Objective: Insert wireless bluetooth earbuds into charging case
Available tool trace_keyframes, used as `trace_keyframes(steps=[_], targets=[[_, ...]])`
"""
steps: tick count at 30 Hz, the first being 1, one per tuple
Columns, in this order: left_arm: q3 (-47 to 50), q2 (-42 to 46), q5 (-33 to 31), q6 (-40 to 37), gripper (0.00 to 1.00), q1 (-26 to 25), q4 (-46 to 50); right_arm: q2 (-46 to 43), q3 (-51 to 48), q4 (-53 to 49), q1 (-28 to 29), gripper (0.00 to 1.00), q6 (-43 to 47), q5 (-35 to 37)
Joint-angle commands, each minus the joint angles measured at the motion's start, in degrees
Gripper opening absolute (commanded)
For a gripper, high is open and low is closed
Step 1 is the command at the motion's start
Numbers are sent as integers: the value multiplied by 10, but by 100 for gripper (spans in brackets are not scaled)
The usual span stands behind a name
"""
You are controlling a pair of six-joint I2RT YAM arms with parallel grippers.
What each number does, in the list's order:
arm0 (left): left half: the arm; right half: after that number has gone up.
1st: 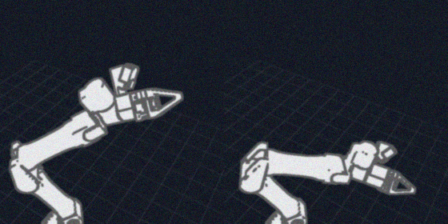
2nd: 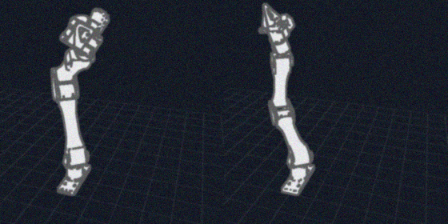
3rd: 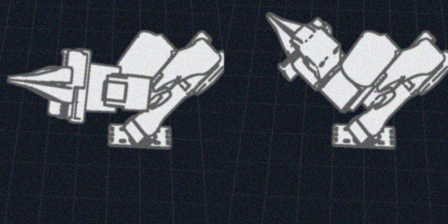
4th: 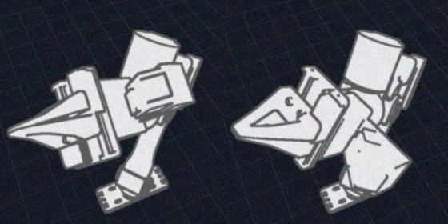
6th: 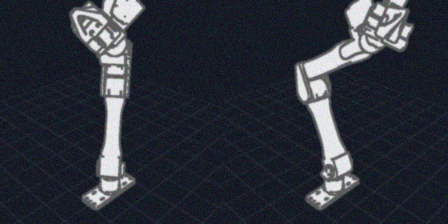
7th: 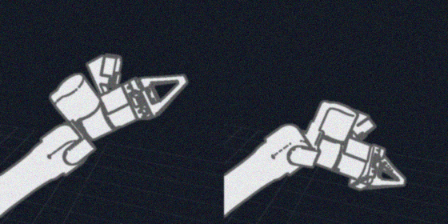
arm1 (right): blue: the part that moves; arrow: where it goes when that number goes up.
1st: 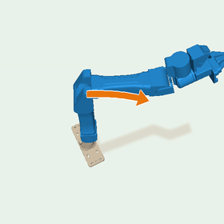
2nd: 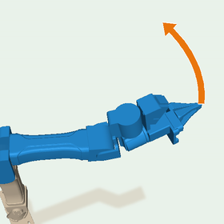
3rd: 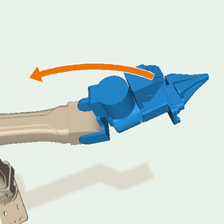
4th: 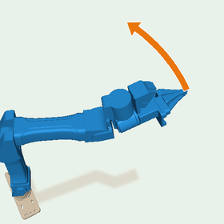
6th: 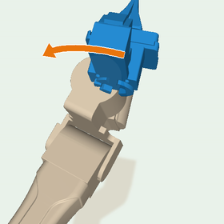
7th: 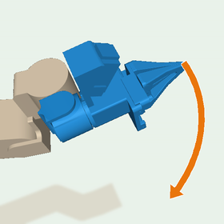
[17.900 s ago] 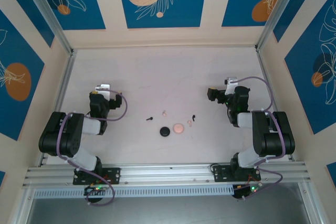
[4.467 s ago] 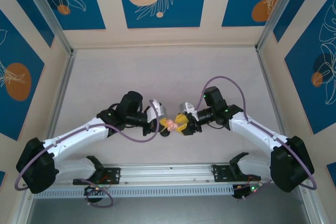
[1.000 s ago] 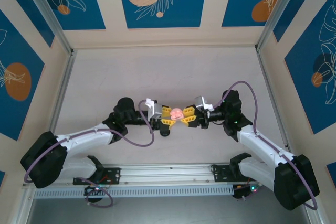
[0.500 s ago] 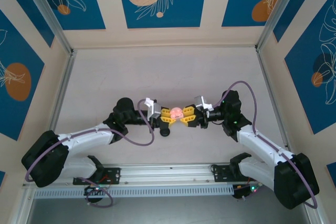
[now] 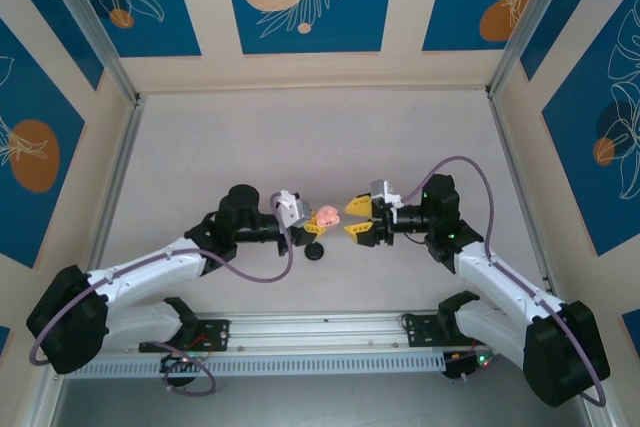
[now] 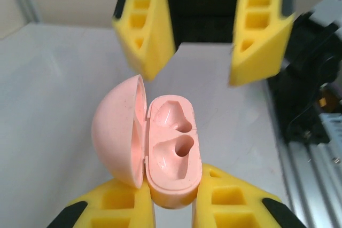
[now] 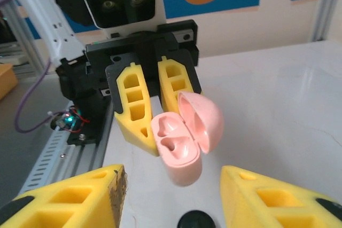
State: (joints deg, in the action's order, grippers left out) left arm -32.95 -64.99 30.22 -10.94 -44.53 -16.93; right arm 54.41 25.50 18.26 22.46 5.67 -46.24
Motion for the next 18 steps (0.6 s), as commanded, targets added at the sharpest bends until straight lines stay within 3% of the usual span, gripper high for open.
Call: trace_keyframes(steps=[1,8,13,18], targets=[[-21,17,-95,-47,11,-1,124,-14,20,-95,1,51,0,55],[-8,13,-241,17,10,5,152,37,78,-212,21,52,-45,149],[2,16,-267,54,10,23,157,129,151,-304,24,52,-124,203],[13,34,-277,81,10,51,165,261,291,-474,25,49,-201,273]])
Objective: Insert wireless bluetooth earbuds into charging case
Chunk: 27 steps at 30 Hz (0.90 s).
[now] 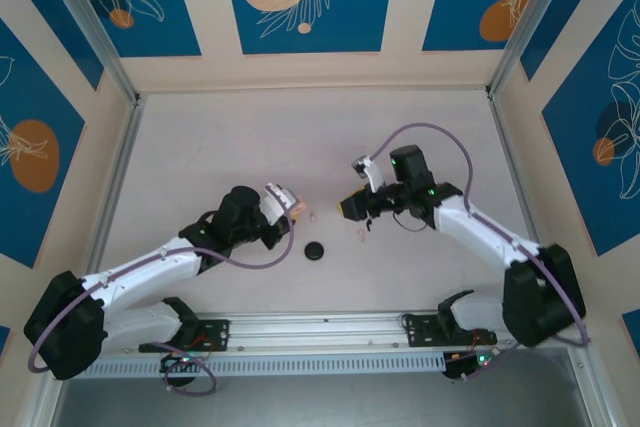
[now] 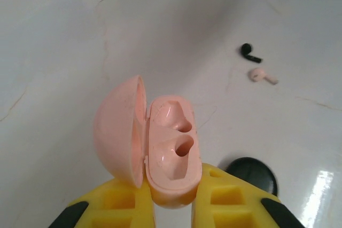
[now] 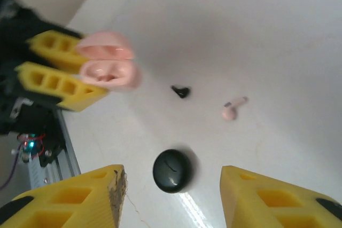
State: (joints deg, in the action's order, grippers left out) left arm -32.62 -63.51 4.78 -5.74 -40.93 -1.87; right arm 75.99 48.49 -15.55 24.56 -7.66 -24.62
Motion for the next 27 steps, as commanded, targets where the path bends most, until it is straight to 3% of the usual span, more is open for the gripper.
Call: trace_keyframes(steps=[1,5,12,27], targets=[[11,22,-22,31,10,19,17,69,83,-165,5,47,-79,72],[11,32,-24,34,10,27,33,142,158,-277,11,40,-129,121],[12,26,-1,31,10,29,37,172,184,-388,26,40,-202,180],[19,15,36,27,10,29,8,277,228,-422,55,36,-220,247]])
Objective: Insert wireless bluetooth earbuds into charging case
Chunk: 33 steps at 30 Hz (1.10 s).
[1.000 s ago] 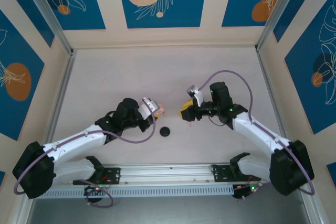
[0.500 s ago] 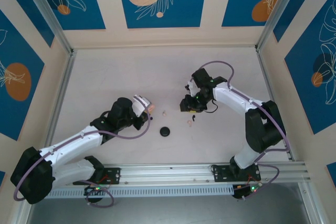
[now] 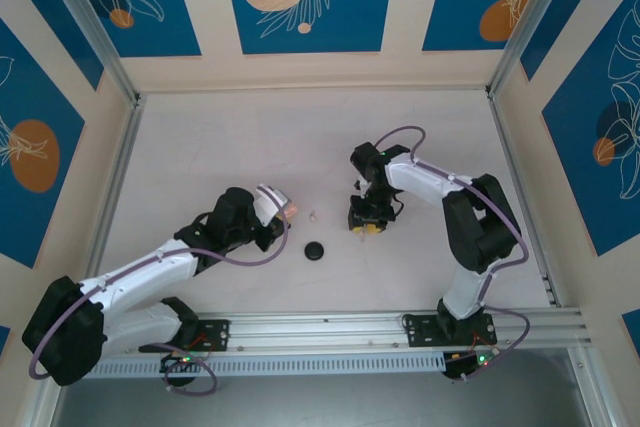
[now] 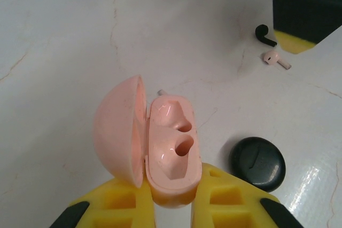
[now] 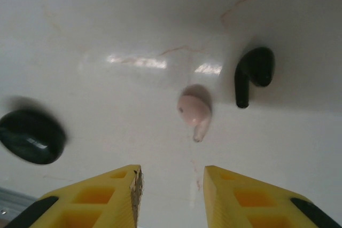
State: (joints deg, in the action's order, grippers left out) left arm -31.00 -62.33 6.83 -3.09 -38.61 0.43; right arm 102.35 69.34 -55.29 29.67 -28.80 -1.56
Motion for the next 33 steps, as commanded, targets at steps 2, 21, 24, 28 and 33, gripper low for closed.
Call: trace_keyframes(steps=[2,21,24,28,33], targets=[[4,4,16,1,10,6,-14,23,24,-24,5,36,-7,21],[11,5,24,16,10,6,-30,98,44,-6,19,31,2,56],[11,5,25,17,10,6,-28,100,40,-2,20,26,3,65],[11,1,28,18,10,6,-30,94,32,10,20,21,3,67],[15,-14,52,20,10,5,-50,55,15,36,23,18,-1,69]])
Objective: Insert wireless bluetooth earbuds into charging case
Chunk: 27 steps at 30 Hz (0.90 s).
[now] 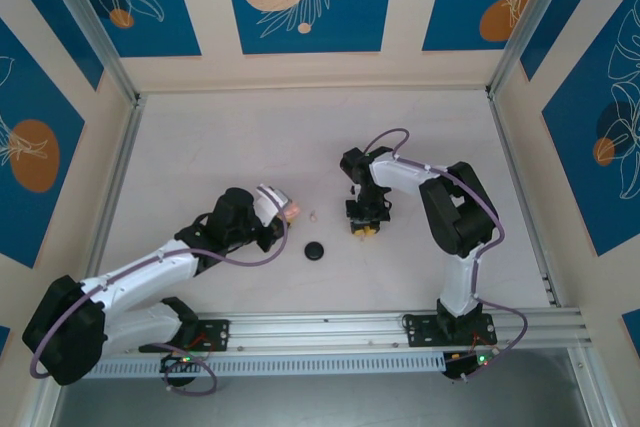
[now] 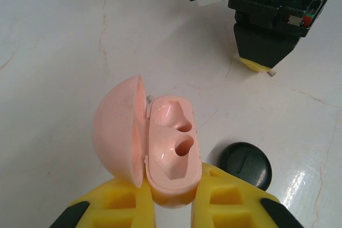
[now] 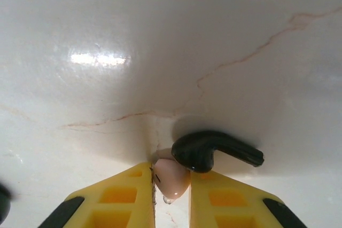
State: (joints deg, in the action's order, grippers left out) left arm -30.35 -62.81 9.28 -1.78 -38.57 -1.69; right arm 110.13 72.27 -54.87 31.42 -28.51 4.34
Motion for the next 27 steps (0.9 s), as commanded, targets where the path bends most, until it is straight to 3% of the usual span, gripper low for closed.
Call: trace_keyframes(steps=[1,10,27], targets=[[9,-13,36,6,10,5,-37,-33,-19,39,6,18,-4,10],[10,-86,145,-5,10,3,-127,-178,-106,161,4,17,-4,9],[-26,-212,179,-7,9,4,-192,-222,-146,233,-8,15,6,-27]])
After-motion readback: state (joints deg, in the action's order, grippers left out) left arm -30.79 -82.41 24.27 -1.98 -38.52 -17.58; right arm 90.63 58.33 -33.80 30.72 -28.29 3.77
